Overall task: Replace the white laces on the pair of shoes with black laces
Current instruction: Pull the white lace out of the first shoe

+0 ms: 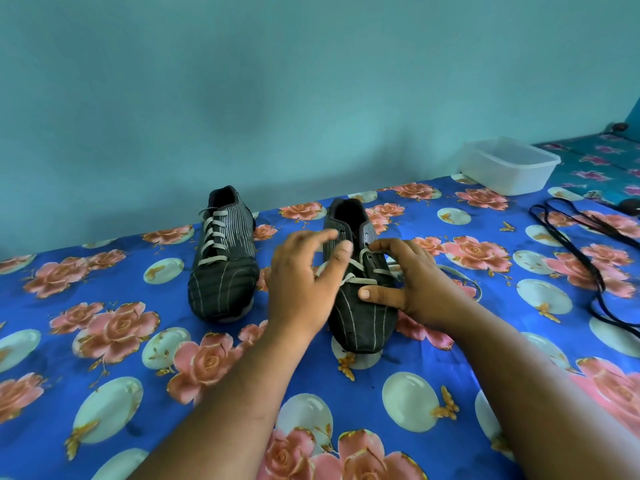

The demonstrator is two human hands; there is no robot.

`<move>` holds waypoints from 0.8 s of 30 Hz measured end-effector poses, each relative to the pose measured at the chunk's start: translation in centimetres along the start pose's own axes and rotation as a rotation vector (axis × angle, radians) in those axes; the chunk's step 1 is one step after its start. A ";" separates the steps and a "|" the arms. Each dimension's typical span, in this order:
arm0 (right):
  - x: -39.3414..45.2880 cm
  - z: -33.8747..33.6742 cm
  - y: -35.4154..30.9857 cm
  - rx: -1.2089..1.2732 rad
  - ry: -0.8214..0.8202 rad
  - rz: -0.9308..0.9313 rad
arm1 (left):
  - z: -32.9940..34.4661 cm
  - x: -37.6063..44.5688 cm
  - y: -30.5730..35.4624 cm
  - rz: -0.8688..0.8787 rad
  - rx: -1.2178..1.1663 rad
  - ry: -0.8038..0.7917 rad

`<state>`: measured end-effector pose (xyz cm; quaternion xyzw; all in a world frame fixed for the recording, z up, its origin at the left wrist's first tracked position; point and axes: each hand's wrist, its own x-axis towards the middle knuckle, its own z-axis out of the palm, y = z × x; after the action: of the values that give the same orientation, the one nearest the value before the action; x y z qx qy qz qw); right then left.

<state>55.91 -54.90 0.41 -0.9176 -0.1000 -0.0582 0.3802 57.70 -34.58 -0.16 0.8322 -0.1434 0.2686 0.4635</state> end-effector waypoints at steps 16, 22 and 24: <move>-0.1 -0.1 -0.3 -0.014 -0.008 0.025 | -1.0 1.4 -3.1 -0.173 -0.218 0.391; -0.3 -0.3 -0.7 -0.030 0.004 0.018 | 0.7 0.0 -1.6 0.011 0.094 0.012; -0.3 -0.3 -0.7 -0.035 0.004 0.018 | 1.1 -0.1 -1.7 0.012 0.081 -0.070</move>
<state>55.45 -54.65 1.05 -0.9249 -0.0900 -0.0585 0.3648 58.75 -34.56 -1.90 0.8582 -0.1537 0.2477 0.4224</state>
